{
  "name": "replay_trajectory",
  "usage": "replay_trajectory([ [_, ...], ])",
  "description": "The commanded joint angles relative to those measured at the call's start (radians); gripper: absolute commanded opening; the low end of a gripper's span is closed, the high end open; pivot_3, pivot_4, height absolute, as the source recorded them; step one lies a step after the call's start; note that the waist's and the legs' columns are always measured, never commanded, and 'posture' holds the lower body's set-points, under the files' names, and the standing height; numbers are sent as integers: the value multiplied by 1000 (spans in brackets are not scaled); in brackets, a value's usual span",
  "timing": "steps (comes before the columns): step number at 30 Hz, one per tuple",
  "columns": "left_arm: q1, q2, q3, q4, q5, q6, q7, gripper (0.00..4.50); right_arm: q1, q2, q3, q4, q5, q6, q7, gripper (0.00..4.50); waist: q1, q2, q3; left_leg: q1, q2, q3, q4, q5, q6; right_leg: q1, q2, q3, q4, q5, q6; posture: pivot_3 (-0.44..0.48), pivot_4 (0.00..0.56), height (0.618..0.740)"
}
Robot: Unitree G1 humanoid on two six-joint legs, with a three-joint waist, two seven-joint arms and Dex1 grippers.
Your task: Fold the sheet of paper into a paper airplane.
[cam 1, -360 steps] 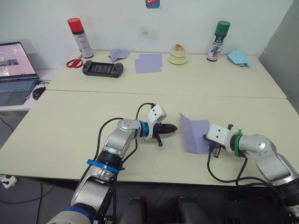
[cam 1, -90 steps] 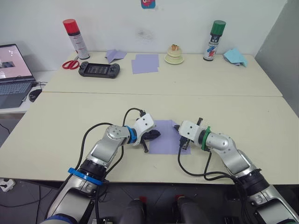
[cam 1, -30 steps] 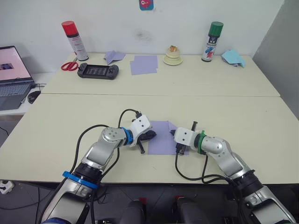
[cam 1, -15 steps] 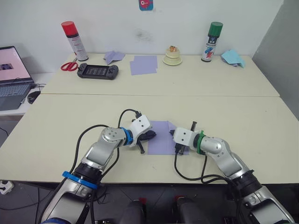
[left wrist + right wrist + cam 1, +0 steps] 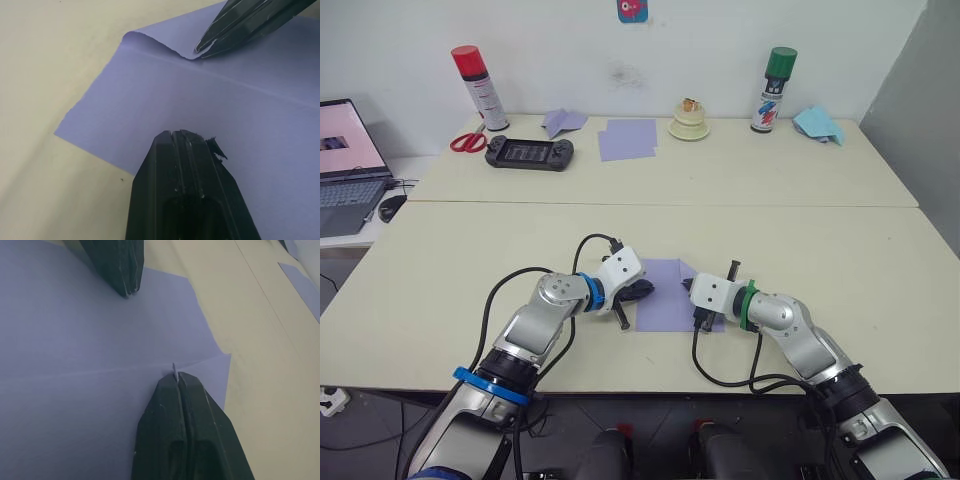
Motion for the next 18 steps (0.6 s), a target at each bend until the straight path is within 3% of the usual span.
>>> replay_trajectory([
  [1, 37, 24, -26, 47, 49, 41, 4, 0, 12, 13, 30, -25, -2, 8, 24, 15, 0, 0, 0, 0, 0, 0, 0, 0, 0, 0, 0, 0, 0, 0, 0, 0, 150, 740],
  [18, 45, 25, -25, 40, 49, 42, 7, 0, 18, 0, 34, -19, -11, 1, 33, 15, 0, 0, 0, 0, 0, 0, 0, 0, 0, 0, 0, 0, -1, 0, 0, 0, 150, 740],
])
